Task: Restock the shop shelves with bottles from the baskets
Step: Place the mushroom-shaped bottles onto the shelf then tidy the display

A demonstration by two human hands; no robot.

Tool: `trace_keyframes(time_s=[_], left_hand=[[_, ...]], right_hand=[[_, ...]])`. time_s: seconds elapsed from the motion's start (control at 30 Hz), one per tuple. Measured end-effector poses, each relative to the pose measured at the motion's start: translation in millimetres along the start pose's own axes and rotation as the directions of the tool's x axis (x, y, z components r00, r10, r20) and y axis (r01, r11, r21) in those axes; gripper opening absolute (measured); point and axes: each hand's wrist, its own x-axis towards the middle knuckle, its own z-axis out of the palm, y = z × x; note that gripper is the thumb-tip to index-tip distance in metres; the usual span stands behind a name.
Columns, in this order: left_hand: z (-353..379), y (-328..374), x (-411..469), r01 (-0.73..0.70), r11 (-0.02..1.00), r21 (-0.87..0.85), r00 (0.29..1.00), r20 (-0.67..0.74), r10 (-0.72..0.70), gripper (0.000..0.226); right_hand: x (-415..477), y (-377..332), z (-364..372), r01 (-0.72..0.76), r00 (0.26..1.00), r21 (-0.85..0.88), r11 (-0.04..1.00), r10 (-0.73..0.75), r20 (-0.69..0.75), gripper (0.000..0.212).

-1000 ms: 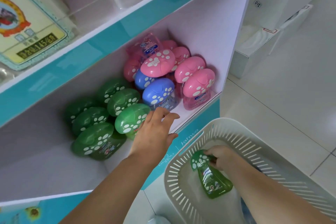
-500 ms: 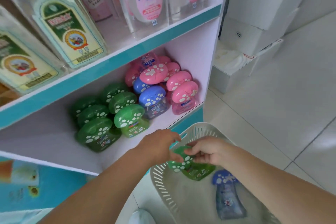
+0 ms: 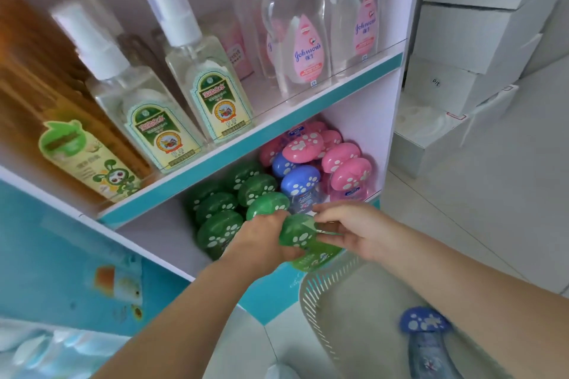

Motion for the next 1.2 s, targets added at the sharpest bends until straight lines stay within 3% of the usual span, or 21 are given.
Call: trace_keyframes(time_s=[0.2,0.43,0.97,1.2], left_hand=[[-8.0,-40.6,-1.9,0.249,0.966,0.064,0.968,-0.038,-0.247,0.059],[4.1,-67.8,6.1,0.319,0.941,0.115,0.947,-0.010,-0.320,0.066],[27.5,-82.7,11.9,0.288,0.908,0.306,0.958,-0.079,-0.277,0.072],[28.9,-82.7,12.6,0.281,0.920,0.273,0.959,-0.114,-0.260,0.070]], right_hand=[[11.4,-3.9,25.4,0.067,0.998,-0.015,0.998,-0.067,-0.010,0.021],[19.5,-10.2,19.1,0.069,0.997,0.089,0.994,-0.065,-0.047,0.022],[30.4,-2.4,15.8,0.039,0.999,0.109,0.993,-0.036,-0.035,0.019],[29.7,0.2,5.8,-0.021,0.999,0.070,0.997,0.024,-0.030,0.016]])
